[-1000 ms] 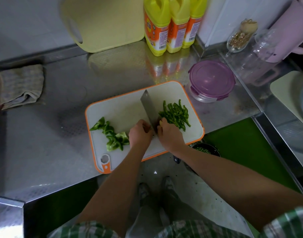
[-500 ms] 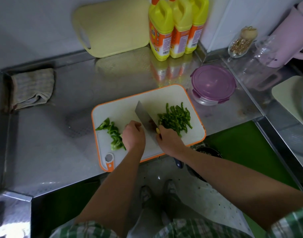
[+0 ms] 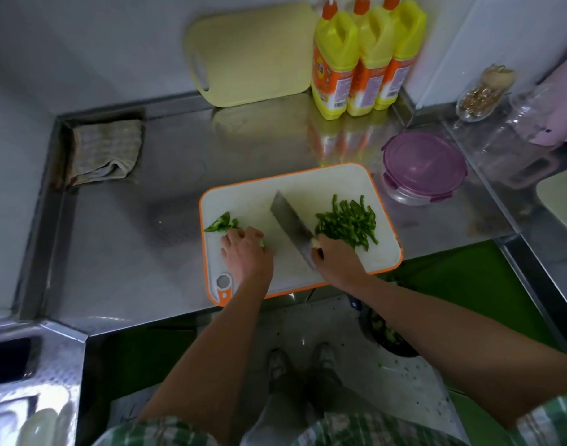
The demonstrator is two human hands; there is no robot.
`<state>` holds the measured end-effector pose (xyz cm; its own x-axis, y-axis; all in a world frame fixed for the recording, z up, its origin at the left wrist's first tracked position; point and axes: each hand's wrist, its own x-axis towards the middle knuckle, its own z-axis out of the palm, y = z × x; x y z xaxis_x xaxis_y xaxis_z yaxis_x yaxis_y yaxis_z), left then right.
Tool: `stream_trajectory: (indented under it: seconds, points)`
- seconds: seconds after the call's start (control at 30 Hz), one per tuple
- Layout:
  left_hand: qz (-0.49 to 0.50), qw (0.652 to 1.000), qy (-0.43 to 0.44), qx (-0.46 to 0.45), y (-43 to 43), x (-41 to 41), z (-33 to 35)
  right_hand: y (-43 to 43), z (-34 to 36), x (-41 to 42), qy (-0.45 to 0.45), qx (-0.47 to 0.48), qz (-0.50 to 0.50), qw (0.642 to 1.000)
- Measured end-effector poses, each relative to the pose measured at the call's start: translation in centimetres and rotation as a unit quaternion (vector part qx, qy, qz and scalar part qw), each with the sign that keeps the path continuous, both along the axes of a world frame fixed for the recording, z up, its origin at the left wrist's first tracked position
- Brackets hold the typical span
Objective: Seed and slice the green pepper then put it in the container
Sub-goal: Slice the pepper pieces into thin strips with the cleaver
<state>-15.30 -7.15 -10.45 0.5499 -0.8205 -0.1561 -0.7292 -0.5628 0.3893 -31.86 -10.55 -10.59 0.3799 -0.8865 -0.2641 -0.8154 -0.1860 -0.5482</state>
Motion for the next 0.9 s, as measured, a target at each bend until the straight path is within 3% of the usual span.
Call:
stream_trajectory:
  seconds: [0.13, 0.27, 0.33, 0.4, 0.43, 0.47, 0.6, 0.77, 0.9]
  points:
    - [-0.011, 1.000, 0.002, 0.022, 0.3, 0.2, -0.1, -1.4, 0.1, -1.5, 0.051, -0.032, -0.114, 0.992]
    - [-0.026, 0.998, 0.030, -0.041, -0.3, -0.2, 0.3, -1.1, 1.1, -0.2, 0.025, -0.081, -0.111, 0.990]
    - [-0.025, 0.985, 0.157, -0.070, -1.3, -1.1, 0.8, -0.5, 1.9, 0.6, 0.032, -0.106, -0.098, 0.989]
    - [0.010, 0.926, 0.374, -0.056, -2.2, -2.6, 2.0, 0.0, 2.4, 1.1, 0.036, -0.123, -0.063, 0.990]
    - [0.018, 0.896, 0.441, -0.043, -2.6, -3.2, 2.3, 0.2, 2.4, 1.1, 0.035, -0.131, -0.037, 0.990]
    - [0.015, 0.890, 0.454, -0.031, -3.0, -3.8, 2.5, 0.4, 2.3, 1.0, 0.032, -0.142, -0.012, 0.989]
    - [0.030, 0.931, 0.363, -0.016, -4.1, -4.7, 1.3, 0.6, 1.4, -0.8, -0.011, -0.159, 0.053, 0.986]
    - [0.096, 0.900, 0.425, -0.024, -4.9, -4.8, 0.7, -1.5, 0.7, -3.3, -0.133, -0.150, 0.025, 0.979]
    - [0.125, 0.874, 0.468, -0.033, -5.3, -5.1, 1.1, -2.1, 0.4, -3.0, -0.063, -0.072, 0.043, 0.994]
